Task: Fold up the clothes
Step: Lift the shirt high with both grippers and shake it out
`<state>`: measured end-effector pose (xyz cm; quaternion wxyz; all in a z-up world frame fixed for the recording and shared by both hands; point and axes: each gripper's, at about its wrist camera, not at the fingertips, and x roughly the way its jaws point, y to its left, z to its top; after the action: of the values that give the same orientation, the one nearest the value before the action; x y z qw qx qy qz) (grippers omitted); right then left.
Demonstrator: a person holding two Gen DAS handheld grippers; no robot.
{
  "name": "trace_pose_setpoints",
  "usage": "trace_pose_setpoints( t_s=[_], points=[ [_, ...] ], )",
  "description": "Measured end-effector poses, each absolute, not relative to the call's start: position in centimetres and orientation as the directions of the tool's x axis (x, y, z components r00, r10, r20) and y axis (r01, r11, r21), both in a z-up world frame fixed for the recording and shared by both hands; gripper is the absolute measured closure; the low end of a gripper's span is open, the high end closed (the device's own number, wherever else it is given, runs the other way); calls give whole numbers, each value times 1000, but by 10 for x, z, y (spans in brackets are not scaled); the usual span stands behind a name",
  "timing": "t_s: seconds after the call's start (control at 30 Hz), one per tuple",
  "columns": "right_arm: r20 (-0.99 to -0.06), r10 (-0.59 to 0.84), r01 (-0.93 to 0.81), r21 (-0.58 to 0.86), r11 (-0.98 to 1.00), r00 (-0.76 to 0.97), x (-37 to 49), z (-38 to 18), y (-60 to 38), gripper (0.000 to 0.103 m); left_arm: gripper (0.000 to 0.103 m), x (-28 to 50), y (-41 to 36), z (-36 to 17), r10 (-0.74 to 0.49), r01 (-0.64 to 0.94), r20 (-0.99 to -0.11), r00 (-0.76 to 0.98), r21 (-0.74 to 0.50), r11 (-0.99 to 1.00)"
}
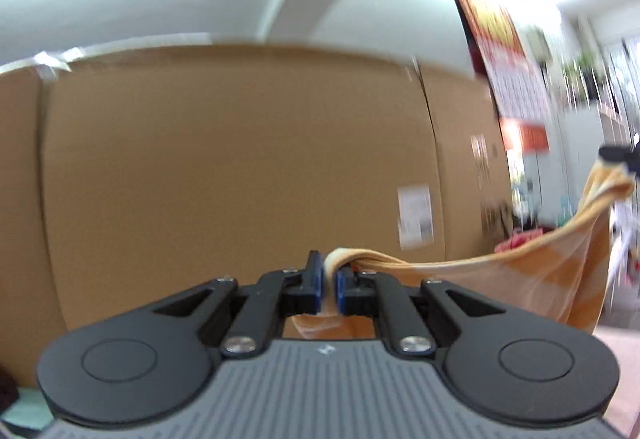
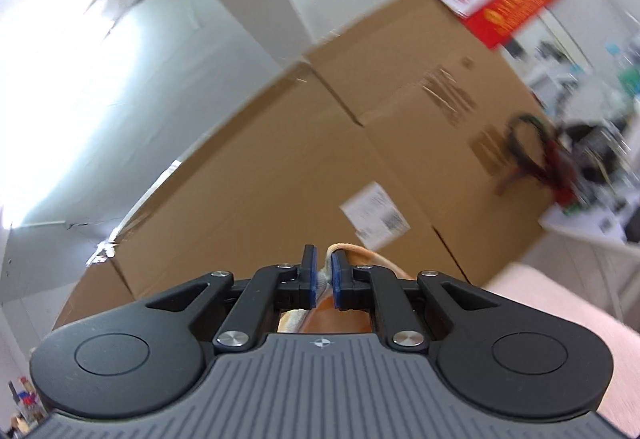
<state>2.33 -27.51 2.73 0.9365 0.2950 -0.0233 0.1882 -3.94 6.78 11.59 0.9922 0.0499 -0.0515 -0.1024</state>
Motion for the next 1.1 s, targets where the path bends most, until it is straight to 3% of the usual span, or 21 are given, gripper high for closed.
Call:
trace_pose_setpoints(
  t_s=[0.13, 0.27, 0.6, 0.8, 0.97, 1.1],
  points=[
    [242, 375, -446, 521, 728, 895, 27, 75, -254, 94, 95, -68, 103, 176, -167, 159, 189, 968, 58, 986],
    [258, 424, -494, 531, 688, 868, 40, 115, -230, 94, 95, -84, 118, 225, -92, 72, 236, 967, 92, 993],
    [366, 430, -563, 490, 665, 826, 34, 168, -181, 94, 94, -146, 123, 289, 13, -80, 384, 923, 158, 984],
    [389, 436, -579, 435, 690, 812, 32, 174, -156, 94, 94, -130, 132, 293, 95, -144, 321, 942, 134, 980],
    [330, 435, -541, 383, 749, 837, 55, 158, -131, 94, 94, -76, 141, 259, 151, -172, 175, 973, 110, 979],
    [225, 387, -446, 374, 813, 894, 89, 120, -95, 94, 94, -21, 144, 220, 192, -197, 47, 980, 122, 973]
  ],
)
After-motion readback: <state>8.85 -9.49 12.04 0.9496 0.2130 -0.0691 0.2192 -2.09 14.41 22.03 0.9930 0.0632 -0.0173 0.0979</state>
